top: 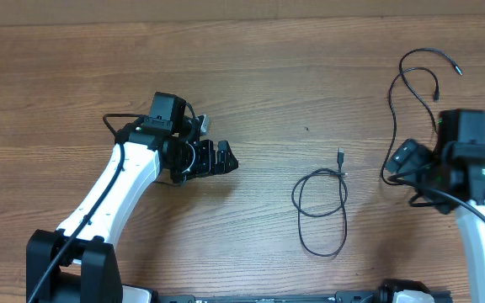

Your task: Untangle cables

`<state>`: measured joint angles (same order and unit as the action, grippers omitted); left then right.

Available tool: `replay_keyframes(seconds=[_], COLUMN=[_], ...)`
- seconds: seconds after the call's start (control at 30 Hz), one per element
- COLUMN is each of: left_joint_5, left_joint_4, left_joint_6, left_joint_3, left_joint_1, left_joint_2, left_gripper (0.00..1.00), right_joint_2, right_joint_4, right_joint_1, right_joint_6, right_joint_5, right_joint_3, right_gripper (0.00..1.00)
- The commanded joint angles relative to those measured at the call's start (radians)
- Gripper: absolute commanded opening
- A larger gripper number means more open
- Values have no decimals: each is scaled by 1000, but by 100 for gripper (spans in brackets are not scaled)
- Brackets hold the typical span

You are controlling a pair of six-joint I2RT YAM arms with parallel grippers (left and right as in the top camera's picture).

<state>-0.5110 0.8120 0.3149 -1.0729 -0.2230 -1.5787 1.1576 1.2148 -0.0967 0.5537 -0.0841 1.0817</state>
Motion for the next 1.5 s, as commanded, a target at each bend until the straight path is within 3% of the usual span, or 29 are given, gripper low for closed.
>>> replay_keyframes(seconds=[0.0, 0.13, 0.33, 0.43, 0.6, 0.73, 0.93, 1.1, 1.27, 1.47], left_joint_5=[-1, -1, -1, -1, -1, -1, -1, -1, -1, -1], left_joint_4=[-1, -1, -1, -1, -1, -1, -1, -1, -1, -1], left_joint_6=[3, 3, 3, 3, 3, 3, 3, 3, 3, 3], left_joint_3=[-2, -2, -2, -2, -2, -2, -2, -2, -2, -2], left_joint_1=[-6, -6, -6, -6, -6, -6, -6, -6, -6, -6], left_joint_2=[-9, -9, -9, -9, -9, -9, -9, -9, -9, -9], left_gripper=[99, 100, 100, 100, 99, 99, 99, 100, 100, 100], right_joint_2=[18, 76, 192, 239, 267, 267, 270, 320, 500, 765], right_joint_4=[-110, -286, -320, -352, -460, -564, -813, -944, -921, -874], right_joint_1=[0, 0, 0, 0, 0, 0, -13, -137, -274, -291], right_joint_6=[129, 180, 266, 265, 264, 201, -87, -154, -254, -274], right_joint_5=[-13, -26, -207, -235, -233, -233, -233, -225, -71, -43], right_joint_3=[-109, -226, -278, -278, -276, -213, -11, 235, 507, 583], right_gripper=[85, 79, 77, 61, 4, 4, 4, 4, 4, 5])
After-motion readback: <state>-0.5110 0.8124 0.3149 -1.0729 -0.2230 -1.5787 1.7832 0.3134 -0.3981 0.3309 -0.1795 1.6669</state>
